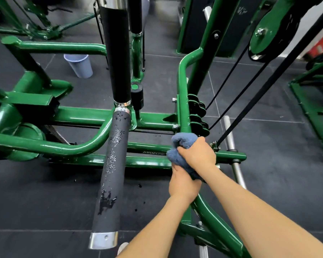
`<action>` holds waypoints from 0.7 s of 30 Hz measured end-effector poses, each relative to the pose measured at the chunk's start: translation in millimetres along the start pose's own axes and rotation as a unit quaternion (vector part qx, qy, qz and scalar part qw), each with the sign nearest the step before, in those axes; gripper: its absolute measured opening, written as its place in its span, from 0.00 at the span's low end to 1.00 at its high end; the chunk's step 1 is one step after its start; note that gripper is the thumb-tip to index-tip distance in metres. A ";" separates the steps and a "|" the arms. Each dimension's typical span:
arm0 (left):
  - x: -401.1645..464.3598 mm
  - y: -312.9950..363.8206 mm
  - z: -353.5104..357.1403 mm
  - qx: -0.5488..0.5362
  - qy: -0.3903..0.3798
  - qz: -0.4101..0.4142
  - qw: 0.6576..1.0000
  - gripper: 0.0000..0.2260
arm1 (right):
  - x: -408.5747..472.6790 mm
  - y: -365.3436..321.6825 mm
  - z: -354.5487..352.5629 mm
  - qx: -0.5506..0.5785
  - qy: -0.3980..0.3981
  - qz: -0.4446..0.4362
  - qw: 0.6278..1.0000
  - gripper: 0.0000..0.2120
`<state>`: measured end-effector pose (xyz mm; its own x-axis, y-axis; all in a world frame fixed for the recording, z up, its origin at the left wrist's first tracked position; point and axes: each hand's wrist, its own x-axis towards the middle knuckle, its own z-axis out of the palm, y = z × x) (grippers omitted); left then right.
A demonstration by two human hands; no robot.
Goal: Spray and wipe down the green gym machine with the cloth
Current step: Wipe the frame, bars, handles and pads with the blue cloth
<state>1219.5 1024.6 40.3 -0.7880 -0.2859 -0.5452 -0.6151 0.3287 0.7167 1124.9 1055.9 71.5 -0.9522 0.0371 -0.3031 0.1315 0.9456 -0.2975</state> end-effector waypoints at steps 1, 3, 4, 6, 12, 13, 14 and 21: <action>-3.3 -0.7 2.7 0.003 -0.010 -0.009 1.000 0.40 | -6.0 2.8 1.3 -0.008 0.009 -0.001 1.000 0.29; -8.4 -1.6 5.7 0.007 -0.026 -0.021 0.999 0.42 | -9.1 2.4 4.7 -0.017 0.031 -0.004 0.999 0.27; -8.0 -0.3 4.9 0.011 -0.030 -0.022 0.999 0.42 | -6.4 -1.7 4.4 -0.019 0.042 -0.005 0.999 0.26; -3.3 1.3 3.3 0.037 -0.041 -0.021 0.998 0.42 | 4.3 -12.8 3.7 -0.024 0.060 -0.008 0.998 0.24; -3.5 4.9 -0.7 0.105 -0.055 -0.026 0.993 0.44 | 38.6 -29.6 -6.0 0.025 0.057 -0.018 0.998 0.28; -2.8 5.7 -1.2 0.106 -0.057 -0.029 0.992 0.45 | 40.2 -26.9 -8.7 0.045 0.048 -0.015 0.998 0.28; -1.5 7.1 -1.4 0.110 -0.062 -0.035 0.991 0.45 | 40.0 -21.4 -12.4 0.069 0.043 -0.008 0.997 0.28; 16.1 50.0 -11.3 0.100 0.068 -0.023 0.992 0.47 | 51.7 -40.3 -62.6 0.103 0.199 -0.028 0.974 0.20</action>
<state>1176.4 1026.2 72.3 -0.7572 -0.4186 -0.5014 -0.6532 0.4813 0.5846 1053.2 1039.9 124.5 -0.9855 0.1491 0.0810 0.0906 0.8659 -0.4919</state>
